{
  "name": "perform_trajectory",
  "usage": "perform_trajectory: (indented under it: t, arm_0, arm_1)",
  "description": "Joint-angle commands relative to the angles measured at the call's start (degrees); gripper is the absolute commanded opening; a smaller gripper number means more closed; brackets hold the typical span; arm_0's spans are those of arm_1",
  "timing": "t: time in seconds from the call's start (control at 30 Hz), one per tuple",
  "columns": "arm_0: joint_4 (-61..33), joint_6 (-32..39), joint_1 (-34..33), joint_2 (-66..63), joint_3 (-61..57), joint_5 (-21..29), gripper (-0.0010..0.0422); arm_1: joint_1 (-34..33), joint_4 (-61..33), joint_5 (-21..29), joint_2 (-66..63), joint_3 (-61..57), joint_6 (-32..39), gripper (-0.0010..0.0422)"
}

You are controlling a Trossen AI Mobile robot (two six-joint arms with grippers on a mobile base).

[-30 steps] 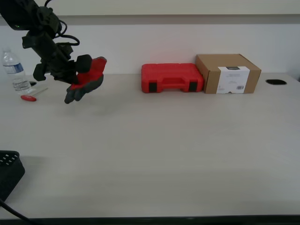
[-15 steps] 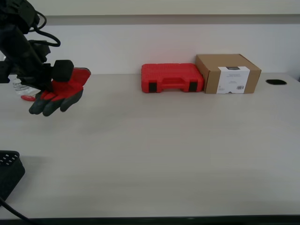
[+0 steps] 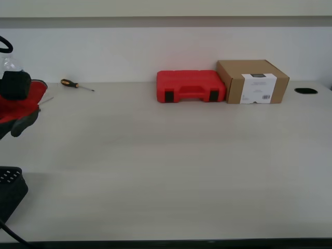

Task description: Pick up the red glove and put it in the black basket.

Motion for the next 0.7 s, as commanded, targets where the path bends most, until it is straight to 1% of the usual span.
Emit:
perform_trajectory:
  t: [0.03,0.13,0.17,0.23,0.3,0.33,0.37,0.47,0.7]
  arm_0:
    - [0.2,0.2,0.0,0.0,0.1,0.0,0.0]
    - [0.2,0.2,0.0,0.0,0.1,0.0,0.0]
    - [0.2,0.2,0.0,0.0,0.1,0.0,0.0]
    - [0.2,0.2,0.0,0.0,0.1,0.0,0.0]
    - [0.2,0.2,0.0,0.0,0.1,0.0,0.0]
    - [0.2,0.2,0.0,0.0,0.1,0.0,0.0]
    - [0.2,0.2,0.0,0.0,0.1,0.0,0.0]
    - [0.2,0.2,0.0,0.0,0.1,0.0,0.0]
    - [0.2,0.2,0.0,0.0,0.1,0.0,0.0]
  arm_1:
    - [0.2,-2.4,-4.9,-1.4,-0.7,-0.5,0.0]
    - [0.4,-3.7,-11.7,-1.7,-1.7,-0.5,0.0]
    - [0.7,-3.8,-13.1,-1.7,-2.2,-0.5,0.0]
    - [1.1,-4.5,-14.0,-1.7,-2.8,-0.5,-0.0001]
    - [1.3,-7.1,-17.5,-1.7,-2.8,-1.4,-0.0001]
    - [1.3,-8.7,-20.7,-1.7,-2.8,-1.9,-0.0001]
    - [1.4,-9.7,-22.5,-1.7,-2.8,-2.7,-0.0001]
    - [1.7,-12.3,-24.7,-1.7,-2.8,-5.3,-0.0001]
    - [2.4,-12.6,-24.9,-1.7,-2.8,-5.6,0.0]
